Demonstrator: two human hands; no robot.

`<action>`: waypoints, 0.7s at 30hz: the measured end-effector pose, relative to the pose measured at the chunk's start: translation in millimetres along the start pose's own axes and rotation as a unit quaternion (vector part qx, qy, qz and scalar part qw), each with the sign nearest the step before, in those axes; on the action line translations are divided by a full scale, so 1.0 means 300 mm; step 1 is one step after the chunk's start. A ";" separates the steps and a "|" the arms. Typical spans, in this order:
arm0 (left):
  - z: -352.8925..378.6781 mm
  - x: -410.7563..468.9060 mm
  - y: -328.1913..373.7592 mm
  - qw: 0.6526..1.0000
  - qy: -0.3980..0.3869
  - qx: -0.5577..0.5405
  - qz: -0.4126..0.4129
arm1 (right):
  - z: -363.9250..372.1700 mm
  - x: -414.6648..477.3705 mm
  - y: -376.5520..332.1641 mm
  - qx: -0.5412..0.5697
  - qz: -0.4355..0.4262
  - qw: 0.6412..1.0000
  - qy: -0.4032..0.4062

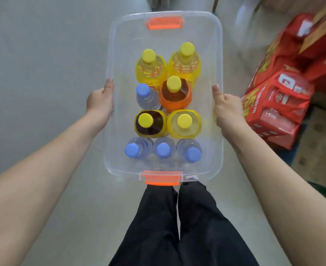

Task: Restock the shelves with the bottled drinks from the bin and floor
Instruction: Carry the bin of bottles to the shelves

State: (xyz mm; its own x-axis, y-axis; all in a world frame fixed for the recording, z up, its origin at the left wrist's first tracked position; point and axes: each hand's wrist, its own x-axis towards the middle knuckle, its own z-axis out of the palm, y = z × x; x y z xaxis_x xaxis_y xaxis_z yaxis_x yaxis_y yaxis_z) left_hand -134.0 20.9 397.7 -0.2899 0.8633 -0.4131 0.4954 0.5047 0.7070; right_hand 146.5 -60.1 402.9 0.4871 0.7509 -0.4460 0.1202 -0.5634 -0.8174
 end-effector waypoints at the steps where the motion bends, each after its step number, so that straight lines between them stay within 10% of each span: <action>1: -0.055 -0.039 0.023 1.000 0.013 0.000 0.004 | -0.015 -0.038 -0.062 -0.006 -0.014 1.000 -0.010; 21: -0.860 -0.687 -0.035 0.947 0.262 -0.143 -0.118 | 0.188 -0.594 -0.723 -0.154 -0.180 0.935 -0.266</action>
State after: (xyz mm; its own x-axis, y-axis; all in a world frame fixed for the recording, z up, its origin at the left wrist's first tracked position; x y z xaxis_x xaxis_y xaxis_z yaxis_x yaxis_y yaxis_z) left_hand -290.8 -162.4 623.4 -0.7689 0.5693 -0.2909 0.1448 0.5983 0.7881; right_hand -15.0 -52.3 639.0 -0.1211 0.9297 -0.3478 0.4765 -0.2530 -0.8420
